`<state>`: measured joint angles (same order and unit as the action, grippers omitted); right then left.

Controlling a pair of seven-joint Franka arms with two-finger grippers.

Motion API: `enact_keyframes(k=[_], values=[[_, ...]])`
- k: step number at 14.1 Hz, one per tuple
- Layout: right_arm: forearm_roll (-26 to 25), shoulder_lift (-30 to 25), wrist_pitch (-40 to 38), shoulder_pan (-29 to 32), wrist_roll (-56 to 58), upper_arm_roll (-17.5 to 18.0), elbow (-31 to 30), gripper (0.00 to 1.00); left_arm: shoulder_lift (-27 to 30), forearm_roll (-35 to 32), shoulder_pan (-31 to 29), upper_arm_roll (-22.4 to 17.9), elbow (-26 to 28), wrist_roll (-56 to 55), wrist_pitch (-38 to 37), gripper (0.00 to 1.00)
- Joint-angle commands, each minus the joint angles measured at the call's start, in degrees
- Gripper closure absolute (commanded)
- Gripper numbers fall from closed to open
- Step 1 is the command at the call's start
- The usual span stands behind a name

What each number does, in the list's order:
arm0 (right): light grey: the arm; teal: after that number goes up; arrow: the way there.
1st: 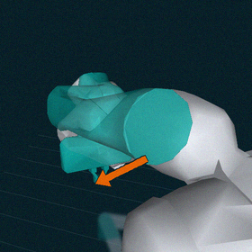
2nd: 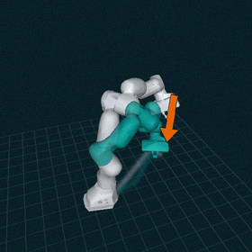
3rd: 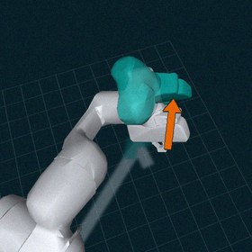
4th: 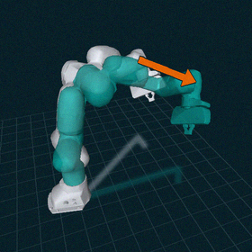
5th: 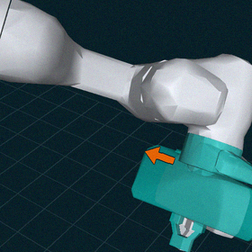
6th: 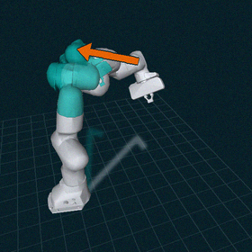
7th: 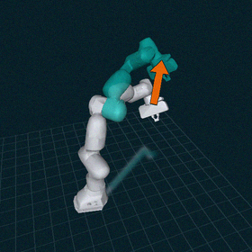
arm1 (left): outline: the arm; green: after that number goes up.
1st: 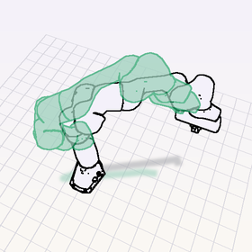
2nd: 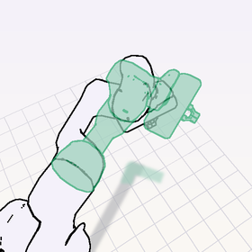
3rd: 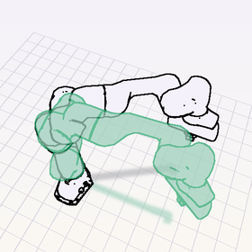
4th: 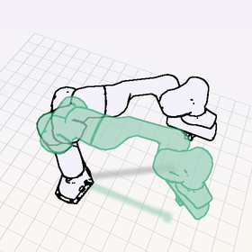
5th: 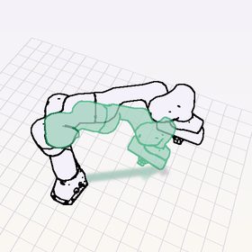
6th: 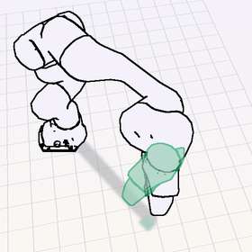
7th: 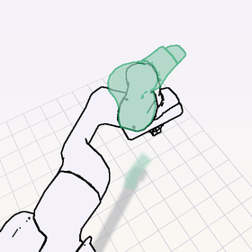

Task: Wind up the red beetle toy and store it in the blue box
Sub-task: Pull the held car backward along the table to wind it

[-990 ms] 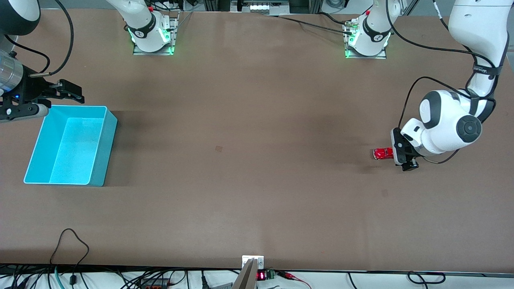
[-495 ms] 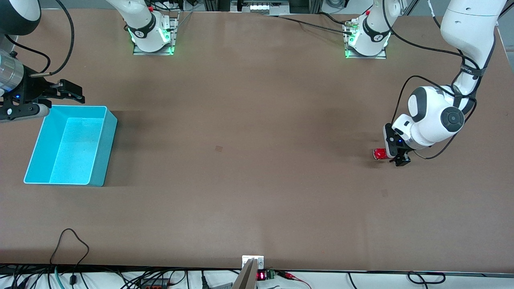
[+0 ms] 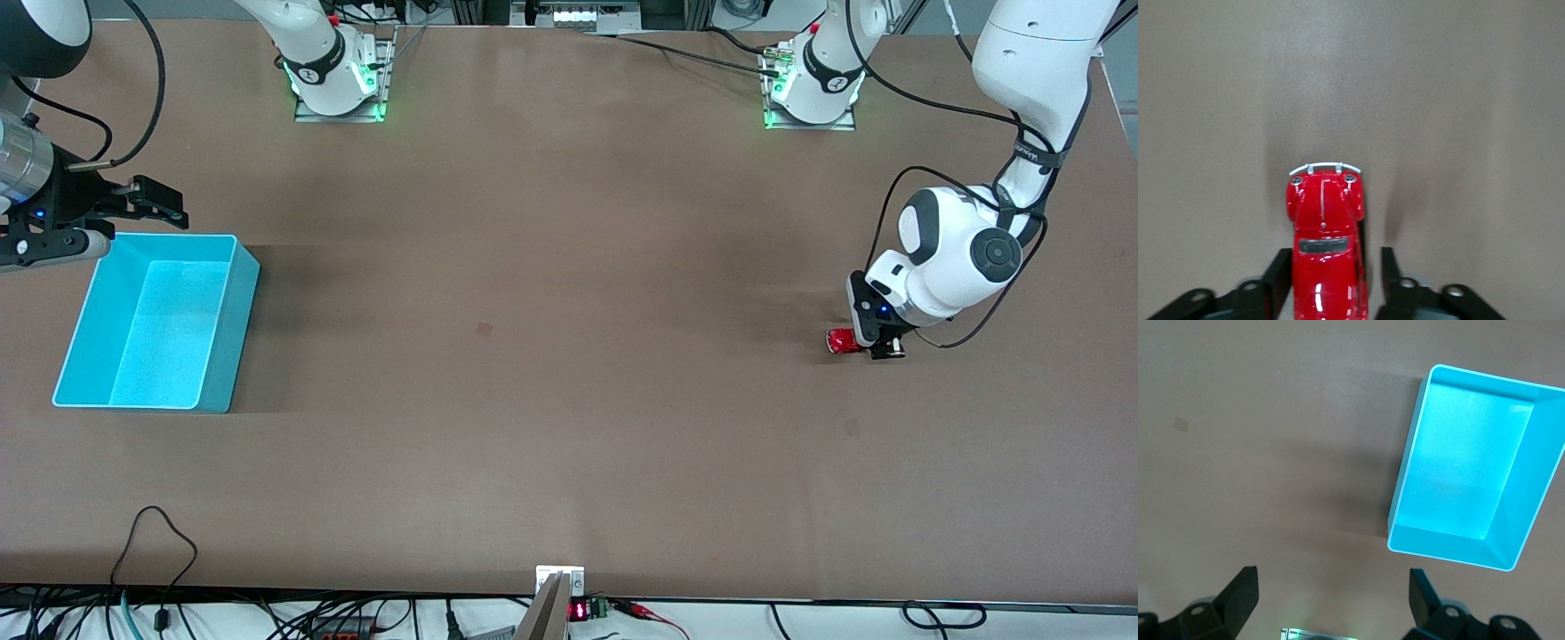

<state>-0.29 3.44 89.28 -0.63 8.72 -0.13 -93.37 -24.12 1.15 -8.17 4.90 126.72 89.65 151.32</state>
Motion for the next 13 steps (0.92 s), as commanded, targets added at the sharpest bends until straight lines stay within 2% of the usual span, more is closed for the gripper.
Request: enact_keyframes(k=[1, 3, 7, 13], values=[[0.47, -0.36, -0.42, -0.25, -0.46, -0.04, 0.2, 0.0, 0.82, -0.97, -0.62, 0.29, 0.89, 0.97, 0.64, 0.65], [0.47, -0.36, -0.42, -0.25, -0.11, -0.04, 0.2, 0.0, 0.82, -0.97, -0.71, 0.29, 0.89, 0.97, 0.3, 0.71], [0.47, -0.36, -0.42, -0.25, 0.24, -0.04, 0.2, 0.0, 0.91, -1.06, -0.71, 0.37, 0.89, 1.05, -3.39, 0.72], [0.47, -0.36, -0.42, -0.25, 0.33, -0.04, 0.2, 0.0, 0.48, -1.06, -0.71, 0.37, 0.81, 3.43, -3.14, 0.73]])
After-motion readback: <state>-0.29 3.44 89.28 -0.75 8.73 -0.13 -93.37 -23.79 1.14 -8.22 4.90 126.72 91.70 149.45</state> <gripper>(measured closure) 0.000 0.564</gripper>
